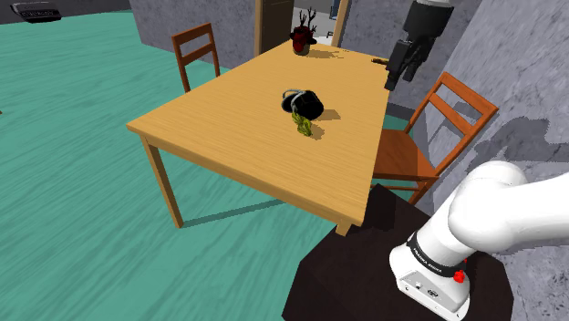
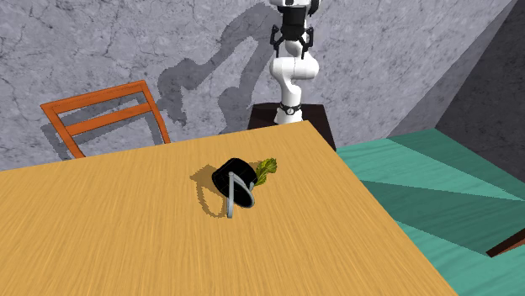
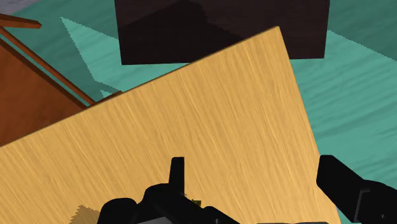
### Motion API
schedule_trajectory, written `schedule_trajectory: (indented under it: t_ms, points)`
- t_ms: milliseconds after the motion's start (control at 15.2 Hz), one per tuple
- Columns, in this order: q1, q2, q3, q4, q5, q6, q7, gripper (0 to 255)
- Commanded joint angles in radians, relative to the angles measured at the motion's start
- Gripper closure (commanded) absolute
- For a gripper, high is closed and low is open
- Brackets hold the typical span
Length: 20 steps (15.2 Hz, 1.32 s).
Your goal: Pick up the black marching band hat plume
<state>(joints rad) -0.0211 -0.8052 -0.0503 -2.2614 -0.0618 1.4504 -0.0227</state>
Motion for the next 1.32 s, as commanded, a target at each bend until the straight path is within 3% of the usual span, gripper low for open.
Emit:
schedule_trajectory:
  t_ms: [0, 660, 1254]
  points:
    - [0.000, 0.000, 0.000, 0.000, 0.000, 0.000, 0.000, 0]
    - [-0.008, 0.195, -0.034, -0.121, -0.017, 0.400, 0.009, 0]
    - [-0.010, 0.474, -0.067, -0.096, -0.014, 0.728, 0.009, 0]
